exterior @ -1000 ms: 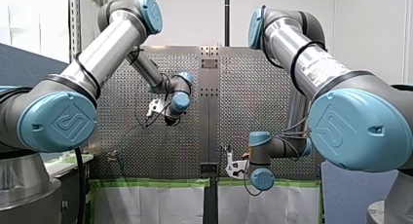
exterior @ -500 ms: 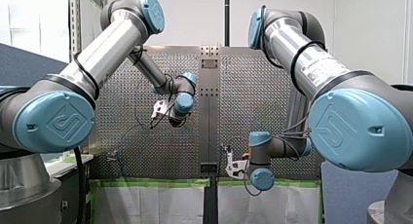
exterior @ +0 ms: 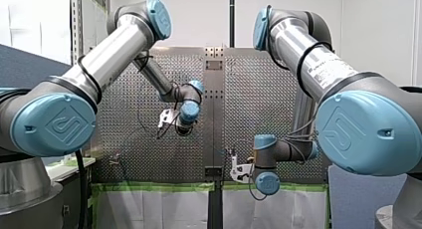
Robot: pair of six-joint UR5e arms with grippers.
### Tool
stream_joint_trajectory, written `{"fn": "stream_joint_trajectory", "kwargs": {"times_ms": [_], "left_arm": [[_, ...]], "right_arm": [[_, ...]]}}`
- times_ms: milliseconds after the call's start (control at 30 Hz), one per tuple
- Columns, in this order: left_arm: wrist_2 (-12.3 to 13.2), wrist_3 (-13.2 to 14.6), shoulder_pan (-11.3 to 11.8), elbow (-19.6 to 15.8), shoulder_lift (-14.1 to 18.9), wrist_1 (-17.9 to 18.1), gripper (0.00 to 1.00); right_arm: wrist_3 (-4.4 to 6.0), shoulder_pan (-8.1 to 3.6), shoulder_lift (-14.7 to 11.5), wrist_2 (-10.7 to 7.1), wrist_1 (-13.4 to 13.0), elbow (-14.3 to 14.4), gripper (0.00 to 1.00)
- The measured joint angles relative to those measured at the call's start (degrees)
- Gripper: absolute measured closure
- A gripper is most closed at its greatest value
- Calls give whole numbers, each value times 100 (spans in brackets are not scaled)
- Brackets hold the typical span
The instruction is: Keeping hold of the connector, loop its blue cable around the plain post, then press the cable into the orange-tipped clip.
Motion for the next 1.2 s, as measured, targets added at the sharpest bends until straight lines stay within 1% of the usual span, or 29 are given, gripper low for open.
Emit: {"fn": "stream_joint_trajectory", "kwargs": {"times_ms": [233, 500, 600, 700, 800, 933, 1200], "left_arm": [[256, -196, -89, -4, -370, 246, 0], [317, -197, -198, -46, -503, 296, 0], [325, -164, -249, -46, -624, 305, 0], [372, -188, -313, -49, -759, 354, 0], [474, -282, -372, -54, -828, 446, 0], [673, -448, -426, -56, -849, 543, 0], [1019, -776, -460, -81, -850, 599, 0]], "right_arm": [[-18, 2, 1, -15, 12, -1, 100], [-25, 8, 0, -41, 14, -1, 100], [-26, 10, 0, -54, 14, -1, 100], [-31, 10, 0, -58, 13, -1, 100], [-40, 11, 0, -61, 22, -1, 100], [-56, 11, 0, -62, 29, -2, 100], [-104, 11, 0, -70, 28, -7, 100]]}}
